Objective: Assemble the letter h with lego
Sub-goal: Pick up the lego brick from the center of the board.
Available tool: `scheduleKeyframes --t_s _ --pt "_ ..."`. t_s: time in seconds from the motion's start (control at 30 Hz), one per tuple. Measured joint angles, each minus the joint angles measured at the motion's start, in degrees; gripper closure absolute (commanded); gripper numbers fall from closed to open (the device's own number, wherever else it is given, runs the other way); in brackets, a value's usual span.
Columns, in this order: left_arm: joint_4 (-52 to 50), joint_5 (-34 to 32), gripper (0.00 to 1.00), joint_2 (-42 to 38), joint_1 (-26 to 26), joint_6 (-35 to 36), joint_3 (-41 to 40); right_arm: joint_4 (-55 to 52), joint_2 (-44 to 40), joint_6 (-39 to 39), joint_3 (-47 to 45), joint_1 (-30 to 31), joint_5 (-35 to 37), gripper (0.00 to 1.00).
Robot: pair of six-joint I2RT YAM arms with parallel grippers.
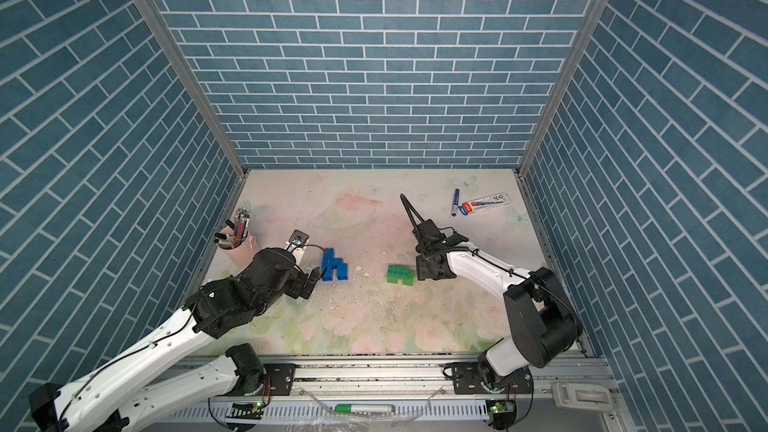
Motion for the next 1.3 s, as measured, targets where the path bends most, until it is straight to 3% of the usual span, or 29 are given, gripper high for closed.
scheduleKeyframes --t_s 0.17,0.67,0.87,1.13,1.3 --pt "0.0 -0.2 0.01 0.0 0.0 0.0 0.0 0.3 3.9 -0.4 0.0 -1.1 -1.4 0.46" --pt "0.0 -0.2 0.01 0.0 0.2 0.5 -0.2 2.7 6.8 -1.2 1.4 -2.6 -3.0 0.47" --pt "0.0 -0.2 0.01 0.0 0.3 0.7 -0.2 3.1 8.9 -2.7 2.7 -4.0 -3.0 0.61" --pt "0.0 -0.2 0.01 0.1 0.3 1.1 -0.2 2.2 8.3 -1.4 3.6 -4.0 -3.5 1.0" --pt "0.0 -0.2 0.01 0.1 0.7 1.1 -0.2 0.1 0.5 3.7 4.5 -1.3 -4.1 1.0"
